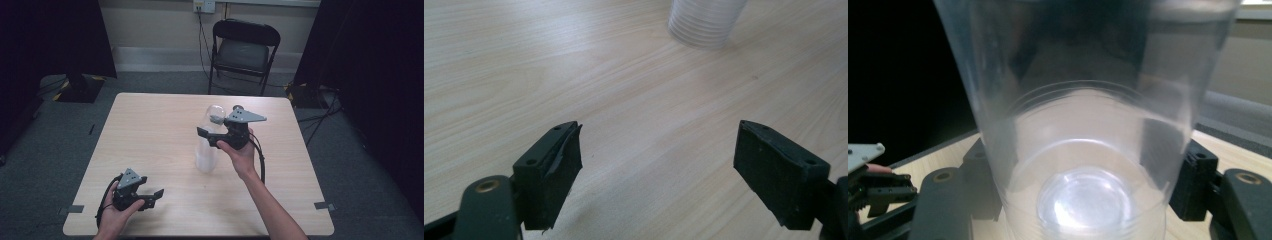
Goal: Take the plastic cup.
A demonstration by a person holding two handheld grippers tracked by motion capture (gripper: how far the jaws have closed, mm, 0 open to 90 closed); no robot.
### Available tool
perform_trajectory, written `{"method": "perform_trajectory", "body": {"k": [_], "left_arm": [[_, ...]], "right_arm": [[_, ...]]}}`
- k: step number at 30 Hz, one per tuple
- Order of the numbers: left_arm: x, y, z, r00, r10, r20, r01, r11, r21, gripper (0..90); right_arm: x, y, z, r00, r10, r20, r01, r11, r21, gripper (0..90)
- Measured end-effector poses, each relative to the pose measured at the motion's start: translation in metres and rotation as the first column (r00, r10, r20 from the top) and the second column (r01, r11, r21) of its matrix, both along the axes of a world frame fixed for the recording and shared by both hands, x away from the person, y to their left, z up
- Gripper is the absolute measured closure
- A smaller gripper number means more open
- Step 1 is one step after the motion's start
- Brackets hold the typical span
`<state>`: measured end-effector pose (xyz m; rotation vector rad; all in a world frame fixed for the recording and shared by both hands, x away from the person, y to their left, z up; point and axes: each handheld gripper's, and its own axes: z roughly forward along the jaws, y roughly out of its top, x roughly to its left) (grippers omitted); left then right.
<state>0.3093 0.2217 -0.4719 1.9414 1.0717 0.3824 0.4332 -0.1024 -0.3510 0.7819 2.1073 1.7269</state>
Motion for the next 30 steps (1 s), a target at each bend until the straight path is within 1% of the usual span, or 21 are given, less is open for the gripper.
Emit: {"method": "perform_trajectory", "body": {"k": [3,4,6,7,10,14,17,18,19,20,21,22,24,25,26,27,30], "left_arm": [[0.0,0.001,0.0,1.0,0.002,0.004,-0.002,1.0,-0.001,19.1],[0.0,0.001,0.001,1.0,0.002,0.008,-0.002,1.0,0.001,19.1],[0.0,0.002,0.002,0.9998,0.001,0.021,-0.001,1.0,0.003,19.1],[0.0,0.002,0.002,0.9998,0.001,0.021,-0.001,1.0,0.003,19.0],[-0.001,0.002,0.002,0.9995,0.004,0.032,-0.004,1.0,-0.006,18.8],[-0.001,0.001,0.002,0.9995,0.004,0.031,-0.004,0.9999,0.011,18.0],[-0.001,0.001,0.003,0.9995,0.005,0.031,-0.006,1.0,0.007,18.0],[-0.001,0.001,0.004,0.9993,0.006,0.036,-0.006,1.0,0.005,17.9],[-0.001,0.001,0.004,0.9993,0.006,0.036,-0.006,1.0,0.005,17.8],[-0.001,0.002,0.004,0.9993,0.007,0.038,-0.007,1.0,0.002,17.3],[-0.001,0.003,0.004,0.9991,0.008,0.043,-0.008,1.0,-0.001,17.3],[-0.002,0.004,0.005,0.9987,0.017,0.048,-0.017,0.9998,0.011,17.8],[-0.002,0.005,0.006,0.9985,0.018,0.053,-0.018,0.9997,0.014,18.0],[-0.002,0.006,0.006,0.9982,0.021,0.056,-0.021,0.9998,0.005,17.8],[-0.002,0.007,0.006,0.998,0.024,0.059,-0.025,0.9996,0.013,17.1],[-0.002,0.007,0.006,0.9981,0.026,0.055,-0.027,0.9996,0.007,16.9],[-0.002,0.008,0.007,0.9982,0.026,0.054,-0.026,0.9996,0.008,16.5]], "right_arm": [[-0.001,-0.002,0.004,1.0,0.0,0.002,0.0,1.0,0.011,31.5],[-0.002,-0.004,0.007,1.0,-0.001,-0.001,0.001,1.0,0.024,31.9],[-0.003,-0.007,0.01,1.0,-0.005,-0.007,0.005,0.999,0.032,32.2],[-0.003,-0.007,0.01,1.0,-0.005,-0.007,0.005,0.999,0.032,32.2],[-0.005,-0.013,0.013,0.9999,-0.004,-0.012,0.005,0.999,0.048,32.5],[-0.007,-0.025,0.017,0.9995,-0.016,-0.028,0.017,0.998,0.054,32.6],[-0.007,-0.03,0.018,0.9988,-0.032,-0.038,0.034,0.999,0.043,32.6],[-0.009,-0.034,0.018,0.9986,-0.035,-0.04,0.036,0.999,0.038,32.6],[-0.009,-0.034,0.018,0.9986,-0.035,-0.04,0.036,0.999,0.038,32.6],[-0.012,-0.039,0.018,0.9981,-0.045,-0.041,0.046,0.998,0.031,32.6],[-0.012,-0.039,0.018,0.9981,-0.045,-0.041,0.046,0.998,0.031,32.6],[-0.014,-0.043,0.017,0.9972,-0.06,-0.045,0.062,0.998,0.025,32.6],[-0.014,-0.045,0.017,0.9968,-0.067,-0.044,0.068,0.997,0.023,32.6],[-0.016,-0.047,0.016,0.9962,-0.073,-0.048,0.074,0.997,0.018,32.6],[-0.017,-0.049,0.015,0.9959,-0.078,-0.046,0.079,0.997,0.014,32.5],[-0.018,-0.051,0.014,0.995,-0.086,-0.05,0.086,0.996,0.011,32.6],[-0.021,-0.057,0.012,0.9937,-0.096,-0.057,0.097,0.995,0.012,32.6]]}}
